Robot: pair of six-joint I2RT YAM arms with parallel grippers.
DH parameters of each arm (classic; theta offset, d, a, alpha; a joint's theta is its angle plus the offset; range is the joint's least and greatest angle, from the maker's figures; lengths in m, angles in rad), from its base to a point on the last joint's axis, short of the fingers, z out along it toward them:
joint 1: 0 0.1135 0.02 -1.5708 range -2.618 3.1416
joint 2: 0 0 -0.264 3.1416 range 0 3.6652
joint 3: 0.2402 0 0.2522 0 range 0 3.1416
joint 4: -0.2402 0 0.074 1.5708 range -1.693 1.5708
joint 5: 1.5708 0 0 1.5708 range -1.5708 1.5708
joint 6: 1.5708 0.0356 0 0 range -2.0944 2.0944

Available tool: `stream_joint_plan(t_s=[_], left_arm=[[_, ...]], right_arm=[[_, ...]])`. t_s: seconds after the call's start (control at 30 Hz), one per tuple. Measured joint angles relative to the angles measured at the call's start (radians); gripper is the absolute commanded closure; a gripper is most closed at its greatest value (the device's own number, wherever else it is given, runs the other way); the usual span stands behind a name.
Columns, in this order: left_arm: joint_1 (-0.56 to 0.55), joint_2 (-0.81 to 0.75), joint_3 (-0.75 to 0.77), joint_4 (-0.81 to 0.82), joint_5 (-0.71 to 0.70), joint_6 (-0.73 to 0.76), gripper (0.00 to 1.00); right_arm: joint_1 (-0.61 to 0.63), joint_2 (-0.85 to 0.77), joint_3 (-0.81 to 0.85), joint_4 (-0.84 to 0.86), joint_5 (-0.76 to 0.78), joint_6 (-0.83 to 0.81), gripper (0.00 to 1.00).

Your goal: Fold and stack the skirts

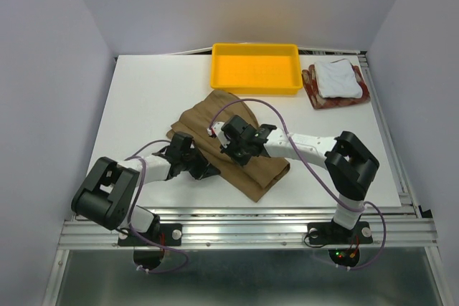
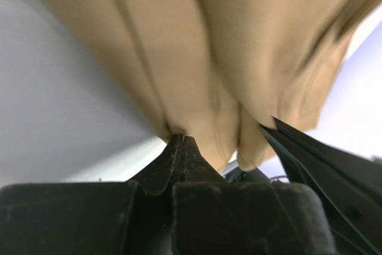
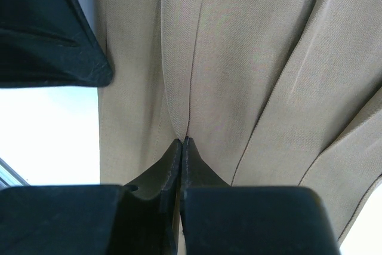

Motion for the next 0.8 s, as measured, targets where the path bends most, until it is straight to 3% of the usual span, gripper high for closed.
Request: stream_joint_plan(t_s=[0.27,0.8], left_arm=[[0.0,0.063,0.02,0.016,-0.004,-0.012,1.0],[-0.004,0.035,0.02,-0.016,-0.04,-0.011,1.0]], right_arm=[[0.0,0.0,0.014,-0.016,-0.056,0.03,0.99],[-0.003,-0.011,0.132,-0.077,-0.2,0.158,0.99]])
